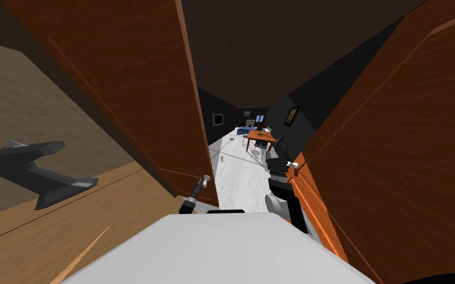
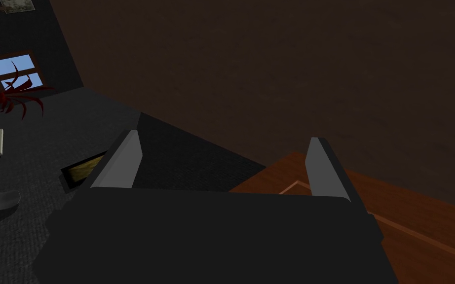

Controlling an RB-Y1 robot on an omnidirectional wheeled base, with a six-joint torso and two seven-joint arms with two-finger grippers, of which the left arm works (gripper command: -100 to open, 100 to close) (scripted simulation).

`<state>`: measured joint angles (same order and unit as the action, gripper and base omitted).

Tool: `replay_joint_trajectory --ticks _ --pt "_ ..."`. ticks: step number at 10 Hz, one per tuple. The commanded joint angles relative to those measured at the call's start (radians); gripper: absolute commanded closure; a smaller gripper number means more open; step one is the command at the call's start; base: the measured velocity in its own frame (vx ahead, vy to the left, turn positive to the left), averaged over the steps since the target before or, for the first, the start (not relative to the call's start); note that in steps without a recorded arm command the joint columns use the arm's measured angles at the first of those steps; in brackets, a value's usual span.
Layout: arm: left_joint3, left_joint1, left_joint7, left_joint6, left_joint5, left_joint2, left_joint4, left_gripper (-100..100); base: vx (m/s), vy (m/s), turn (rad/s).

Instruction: Push the door open

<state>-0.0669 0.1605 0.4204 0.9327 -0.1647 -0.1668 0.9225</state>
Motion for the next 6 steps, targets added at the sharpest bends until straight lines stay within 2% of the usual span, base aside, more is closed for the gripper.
replay_joint_trajectory --ticks 1,2,3,4,6 --pt "0.008 -0.008 -0.038 0.000 0.015 -0.003 -0.009 100 0.029 0.008 -0.013" --pt "0.009 -0.017 -0.073 -0.001 0.036 0.001 -0.017 100 0.033 0.012 -0.030" --pt "0.009 -0.017 -0.079 -0.001 0.036 0.001 -0.017 100 0.024 0.012 -0.008" --pt "0.001 -0.017 -0.099 -0.005 0.045 0.003 -0.011 -100 -0.012 0.021 -0.013" --pt "-0.008 -0.023 -0.138 -0.007 0.063 0.005 -0.016 -100 -0.042 0.022 -0.020"
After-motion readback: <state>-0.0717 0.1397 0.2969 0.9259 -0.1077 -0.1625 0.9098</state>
